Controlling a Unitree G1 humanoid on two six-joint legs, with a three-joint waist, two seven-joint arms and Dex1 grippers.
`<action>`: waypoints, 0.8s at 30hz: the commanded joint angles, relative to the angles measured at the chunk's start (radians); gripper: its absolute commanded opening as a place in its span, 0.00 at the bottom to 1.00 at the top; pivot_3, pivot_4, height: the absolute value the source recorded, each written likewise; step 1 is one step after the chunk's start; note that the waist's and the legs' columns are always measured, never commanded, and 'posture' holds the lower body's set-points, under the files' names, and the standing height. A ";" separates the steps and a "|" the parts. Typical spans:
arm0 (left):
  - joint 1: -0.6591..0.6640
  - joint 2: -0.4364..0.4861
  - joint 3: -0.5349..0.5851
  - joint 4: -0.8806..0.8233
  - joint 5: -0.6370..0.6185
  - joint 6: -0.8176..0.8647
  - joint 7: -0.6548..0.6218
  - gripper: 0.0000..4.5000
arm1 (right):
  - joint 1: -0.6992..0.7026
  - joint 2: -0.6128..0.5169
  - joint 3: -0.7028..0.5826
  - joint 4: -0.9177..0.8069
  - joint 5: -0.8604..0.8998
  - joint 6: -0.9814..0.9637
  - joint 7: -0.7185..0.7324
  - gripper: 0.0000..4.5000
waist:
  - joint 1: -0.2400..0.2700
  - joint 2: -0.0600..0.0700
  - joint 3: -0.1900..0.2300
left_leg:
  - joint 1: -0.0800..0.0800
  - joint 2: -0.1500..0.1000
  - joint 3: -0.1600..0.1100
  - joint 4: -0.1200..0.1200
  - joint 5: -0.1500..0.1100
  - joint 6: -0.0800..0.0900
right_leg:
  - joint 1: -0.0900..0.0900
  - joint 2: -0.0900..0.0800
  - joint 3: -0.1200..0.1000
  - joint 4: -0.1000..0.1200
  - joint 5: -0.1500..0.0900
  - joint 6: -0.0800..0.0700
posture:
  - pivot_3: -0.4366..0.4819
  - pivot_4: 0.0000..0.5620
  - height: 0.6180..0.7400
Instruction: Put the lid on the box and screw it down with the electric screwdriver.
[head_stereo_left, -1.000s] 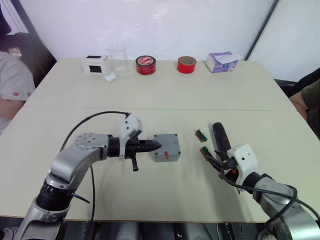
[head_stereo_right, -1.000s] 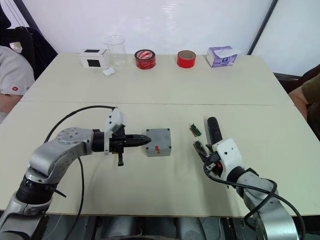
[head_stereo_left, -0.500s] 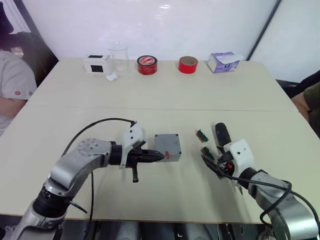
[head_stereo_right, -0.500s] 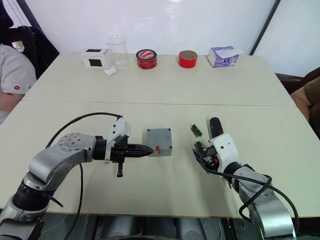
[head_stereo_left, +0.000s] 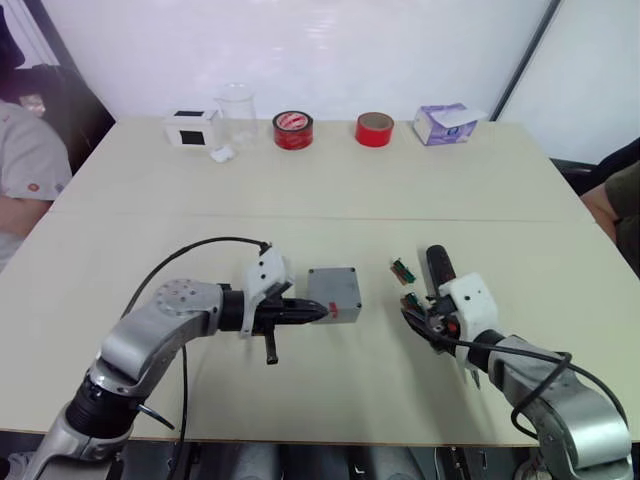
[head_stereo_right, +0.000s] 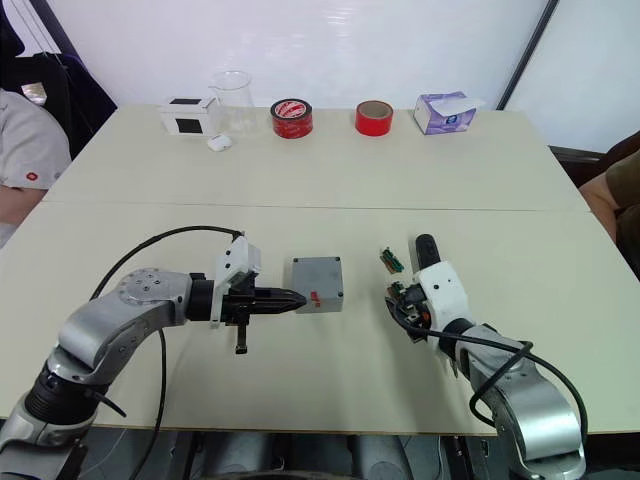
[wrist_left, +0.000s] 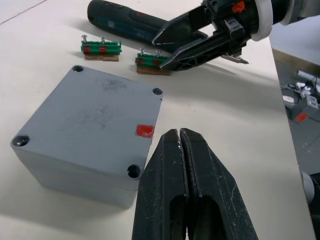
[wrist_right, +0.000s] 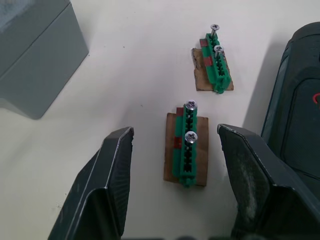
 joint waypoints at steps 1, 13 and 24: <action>0.001 0.003 -0.012 -0.032 0.010 -0.027 0.005 0.00 | -0.026 0.005 -0.031 -0.058 0.035 0.055 -0.014 0.61 | 0.000 0.000 0.000 | 0.000 0.000 0.000 0.000 0.000 0.000 | 0.000 0.000 0.000 0.000 0.000 0.000 | 0.48 0.27 1.00; -0.002 -0.005 -0.021 -0.027 0.018 -0.036 0.020 0.00 | -0.017 -0.020 -0.029 -0.058 0.047 0.072 -0.032 0.05 | 0.000 0.000 0.000 | 0.000 0.000 0.000 0.000 0.000 0.000 | 0.000 0.000 0.000 0.000 0.000 0.000 | 0.48 0.27 1.00; -0.010 -0.014 -0.025 -0.008 0.026 -0.046 0.018 0.00 | -0.017 -0.026 -0.026 -0.049 0.041 0.059 -0.045 0.02 | 0.000 0.000 0.000 | 0.000 0.000 0.000 0.000 0.000 0.000 | 0.000 0.000 0.000 0.000 0.000 0.000 | 0.48 0.27 1.00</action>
